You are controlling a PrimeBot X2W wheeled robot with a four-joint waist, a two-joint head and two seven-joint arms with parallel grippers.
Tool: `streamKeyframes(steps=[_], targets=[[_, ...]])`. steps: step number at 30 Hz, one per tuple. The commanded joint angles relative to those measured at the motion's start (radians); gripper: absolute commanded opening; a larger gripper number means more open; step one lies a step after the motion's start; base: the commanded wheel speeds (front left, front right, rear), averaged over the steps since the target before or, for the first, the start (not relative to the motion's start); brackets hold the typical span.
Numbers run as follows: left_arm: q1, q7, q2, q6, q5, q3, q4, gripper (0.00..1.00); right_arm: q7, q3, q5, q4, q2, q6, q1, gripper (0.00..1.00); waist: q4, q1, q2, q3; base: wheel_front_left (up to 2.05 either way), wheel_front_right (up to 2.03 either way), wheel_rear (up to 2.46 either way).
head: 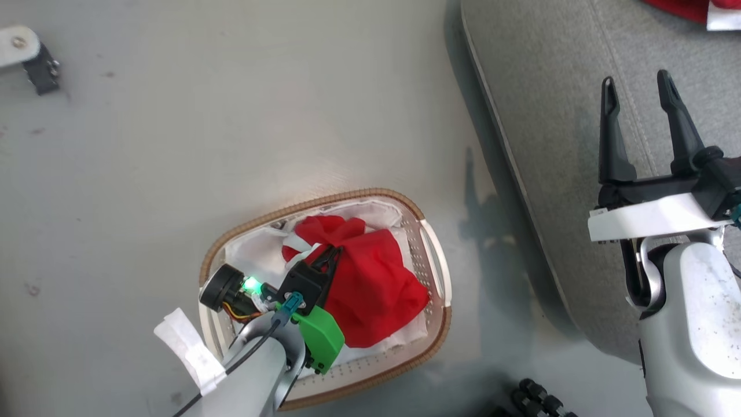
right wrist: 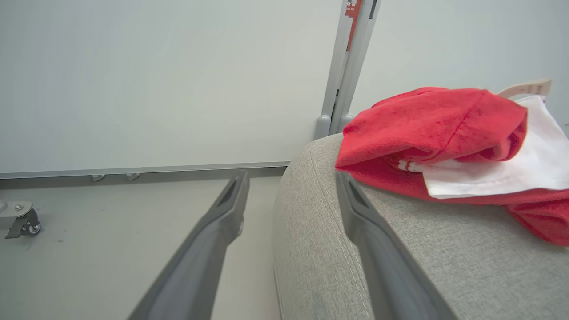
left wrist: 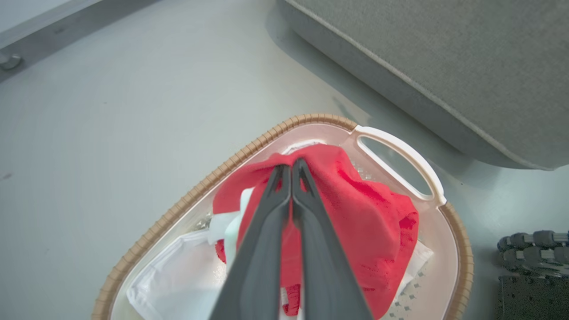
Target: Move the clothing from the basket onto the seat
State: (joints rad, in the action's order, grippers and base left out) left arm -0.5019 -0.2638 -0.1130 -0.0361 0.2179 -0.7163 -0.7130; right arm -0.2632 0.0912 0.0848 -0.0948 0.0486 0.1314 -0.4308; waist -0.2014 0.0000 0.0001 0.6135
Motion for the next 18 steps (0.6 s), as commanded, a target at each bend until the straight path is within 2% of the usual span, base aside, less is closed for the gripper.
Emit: streamKeyframes(steps=[1,10,18], targets=[[0.026,-0.001,-0.009,0.001,-0.002,0.007,0.025,0.00,-0.002,0.006,-0.010,-0.005,0.004,-0.001,0.024,1.00,0.053,0.0000,-0.0001,-0.097,0.00,0.00,0.00],[0.110,-0.001,-0.029,0.011,-0.002,0.083,0.225,0.00,-0.002,0.023,-0.052,-0.028,0.004,-0.001,0.096,1.00,0.104,0.0000,-0.0001,-0.255,0.00,0.00,0.00],[0.103,-0.001,-0.082,-0.004,-0.035,0.138,0.364,0.00,-0.002,0.003,-0.065,-0.043,0.003,-0.001,0.132,1.00,0.123,0.0000,-0.0001,-0.360,0.00,0.00,0.00]])
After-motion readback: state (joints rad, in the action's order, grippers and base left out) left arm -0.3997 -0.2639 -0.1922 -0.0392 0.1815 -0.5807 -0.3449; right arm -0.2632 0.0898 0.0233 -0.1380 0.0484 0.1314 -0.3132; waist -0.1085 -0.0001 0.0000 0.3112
